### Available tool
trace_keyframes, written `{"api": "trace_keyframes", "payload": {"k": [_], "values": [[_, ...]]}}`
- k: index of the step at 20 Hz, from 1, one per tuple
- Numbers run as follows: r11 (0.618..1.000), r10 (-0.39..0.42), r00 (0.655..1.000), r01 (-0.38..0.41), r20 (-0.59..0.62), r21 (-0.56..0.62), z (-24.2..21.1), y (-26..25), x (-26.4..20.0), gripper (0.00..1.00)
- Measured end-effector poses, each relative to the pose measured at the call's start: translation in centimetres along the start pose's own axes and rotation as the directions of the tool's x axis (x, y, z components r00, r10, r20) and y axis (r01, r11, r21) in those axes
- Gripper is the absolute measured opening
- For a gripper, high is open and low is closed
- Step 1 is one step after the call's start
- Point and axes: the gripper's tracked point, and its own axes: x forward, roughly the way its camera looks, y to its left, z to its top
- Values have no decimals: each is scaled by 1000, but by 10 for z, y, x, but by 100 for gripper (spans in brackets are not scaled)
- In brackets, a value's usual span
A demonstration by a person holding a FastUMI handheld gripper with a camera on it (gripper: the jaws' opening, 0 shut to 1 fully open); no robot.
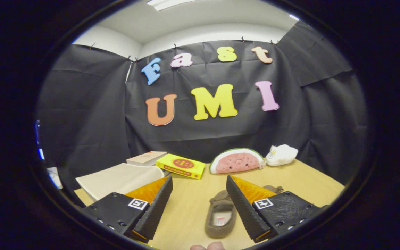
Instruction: Open the storage box then place both shoes into the box .Put the left shoe in first, then the right shoe, with the right side of both shoes facing outward in a uniform manner.
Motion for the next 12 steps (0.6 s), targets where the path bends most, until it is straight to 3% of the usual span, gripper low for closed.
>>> {"api": "trace_keyframes", "payload": {"k": [7,12], "values": [[986,132,989,-124,-72,110,-32,63,33,95],[978,173,978,-156,-120,142,-52,88,50,95]]}}
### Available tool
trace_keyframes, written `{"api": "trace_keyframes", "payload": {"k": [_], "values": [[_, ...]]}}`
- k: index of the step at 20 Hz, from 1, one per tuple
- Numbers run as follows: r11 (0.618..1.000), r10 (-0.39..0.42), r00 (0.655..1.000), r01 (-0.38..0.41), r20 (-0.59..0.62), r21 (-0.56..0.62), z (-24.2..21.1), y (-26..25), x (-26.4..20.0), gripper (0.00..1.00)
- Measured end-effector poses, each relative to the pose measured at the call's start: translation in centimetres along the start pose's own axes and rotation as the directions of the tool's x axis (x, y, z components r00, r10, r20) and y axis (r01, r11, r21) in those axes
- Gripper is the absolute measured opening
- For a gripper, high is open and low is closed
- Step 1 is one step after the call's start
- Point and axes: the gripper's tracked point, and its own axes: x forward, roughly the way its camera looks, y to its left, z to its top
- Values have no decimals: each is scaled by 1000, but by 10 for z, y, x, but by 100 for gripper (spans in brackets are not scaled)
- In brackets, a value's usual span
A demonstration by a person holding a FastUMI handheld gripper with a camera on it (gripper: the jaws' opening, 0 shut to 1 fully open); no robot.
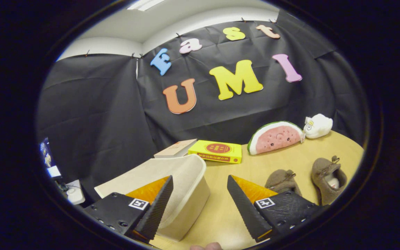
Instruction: Open the storage box then place both shoes into the box .Put the left shoe in first, then the right shoe, with the right side of both shoes facing outward in a uniform manner.
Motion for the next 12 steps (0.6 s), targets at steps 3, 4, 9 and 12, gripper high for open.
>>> {"api": "trace_keyframes", "payload": {"k": [3,4,9,12], "values": [[997,37,999,-35,-24,63,-7,8,9,95],[995,47,998,-44,-29,87,-10,10,12,95],[973,121,991,-105,-66,206,-16,24,19,95],[945,185,977,-147,-108,293,-28,35,25,95]]}}
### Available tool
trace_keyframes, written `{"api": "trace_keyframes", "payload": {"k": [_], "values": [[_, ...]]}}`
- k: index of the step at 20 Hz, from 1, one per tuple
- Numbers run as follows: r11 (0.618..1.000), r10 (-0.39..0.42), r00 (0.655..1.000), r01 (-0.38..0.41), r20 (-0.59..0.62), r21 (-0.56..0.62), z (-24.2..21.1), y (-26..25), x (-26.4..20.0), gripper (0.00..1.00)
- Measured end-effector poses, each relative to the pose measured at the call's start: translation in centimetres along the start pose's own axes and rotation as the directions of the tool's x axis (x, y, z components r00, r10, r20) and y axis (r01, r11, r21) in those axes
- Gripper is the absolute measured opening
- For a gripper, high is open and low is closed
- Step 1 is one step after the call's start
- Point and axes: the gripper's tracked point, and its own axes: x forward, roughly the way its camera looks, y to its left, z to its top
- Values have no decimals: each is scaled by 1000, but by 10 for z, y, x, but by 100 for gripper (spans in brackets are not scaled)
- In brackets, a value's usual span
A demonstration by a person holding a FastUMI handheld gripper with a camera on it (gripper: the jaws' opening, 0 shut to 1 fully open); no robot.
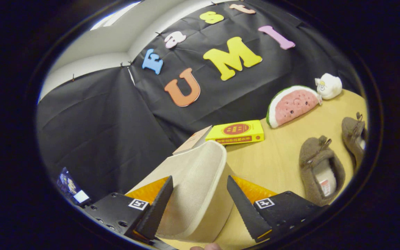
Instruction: Open the storage box then place both shoes into the box .Put the left shoe in first, then the right shoe, with the right side of both shoes facing outward in a uniform manner.
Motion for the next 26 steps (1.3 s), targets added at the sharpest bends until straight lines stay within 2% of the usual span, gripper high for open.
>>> {"api": "trace_keyframes", "payload": {"k": [4,8,10,13,14,16,17,19,20,21,26], "values": [[991,60,997,-54,-48,125,-10,4,9,95],[950,143,986,-112,-86,291,-16,12,8,95],[938,155,985,-123,-76,324,-7,12,6,93],[931,148,989,-132,-22,341,8,11,-2,55],[931,124,992,-113,-9,347,15,8,-7,42],[939,133,991,-118,-24,324,16,15,-10,16],[950,118,993,-106,-23,295,18,14,-12,16],[963,117,993,-108,-26,247,25,21,-13,4],[971,110,994,-104,-12,216,28,23,-13,4],[974,113,993,-109,-13,197,31,29,-15,0],[979,140,990,-137,-6,151,60,67,-21,0]]}}
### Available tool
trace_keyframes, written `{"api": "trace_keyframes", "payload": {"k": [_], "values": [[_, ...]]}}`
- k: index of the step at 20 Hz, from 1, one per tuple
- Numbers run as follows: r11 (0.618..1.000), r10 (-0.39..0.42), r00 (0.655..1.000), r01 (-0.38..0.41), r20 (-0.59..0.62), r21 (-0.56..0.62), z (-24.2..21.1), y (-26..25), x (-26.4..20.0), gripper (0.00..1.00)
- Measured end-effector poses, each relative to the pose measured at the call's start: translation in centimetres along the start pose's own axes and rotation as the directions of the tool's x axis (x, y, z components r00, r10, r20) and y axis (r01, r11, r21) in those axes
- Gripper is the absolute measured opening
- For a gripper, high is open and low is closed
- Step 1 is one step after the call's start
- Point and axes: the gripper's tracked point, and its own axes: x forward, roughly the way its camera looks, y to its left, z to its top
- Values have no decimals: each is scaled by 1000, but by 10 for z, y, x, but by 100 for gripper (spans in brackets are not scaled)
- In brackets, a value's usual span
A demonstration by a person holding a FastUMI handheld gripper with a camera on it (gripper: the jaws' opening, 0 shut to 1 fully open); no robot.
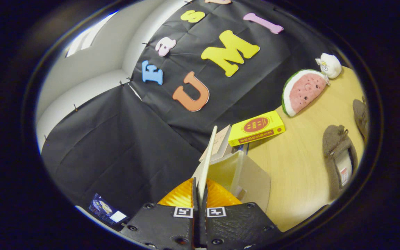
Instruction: Open the storage box then place both shoes into the box .Put the left shoe in first, then the right shoe, with the right side of both shoes facing outward in a uniform manner.
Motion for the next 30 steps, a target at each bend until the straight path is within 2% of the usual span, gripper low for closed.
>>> {"api": "trace_keyframes", "payload": {"k": [5,10,15,16,19,20,23,24,27,29,30], "values": [[989,5,1000,-6,-10,-149,14,61,14,0],[952,28,999,-35,-25,-305,13,122,39,0],[932,39,998,-54,-48,-358,3,155,62,2],[925,37,998,-56,-57,-375,2,162,69,8],[902,28,996,-61,-83,-427,-8,182,86,8],[892,24,995,-64,-95,-447,-13,190,90,13],[868,15,994,-68,-111,-491,-27,206,106,17],[865,15,993,-73,-121,-496,-34,210,113,22],[854,14,991,-82,-135,-514,-46,222,128,22],[838,27,987,-109,-158,-535,-57,229,135,30],[823,40,985,-128,-167,-554,-65,236,141,47]]}}
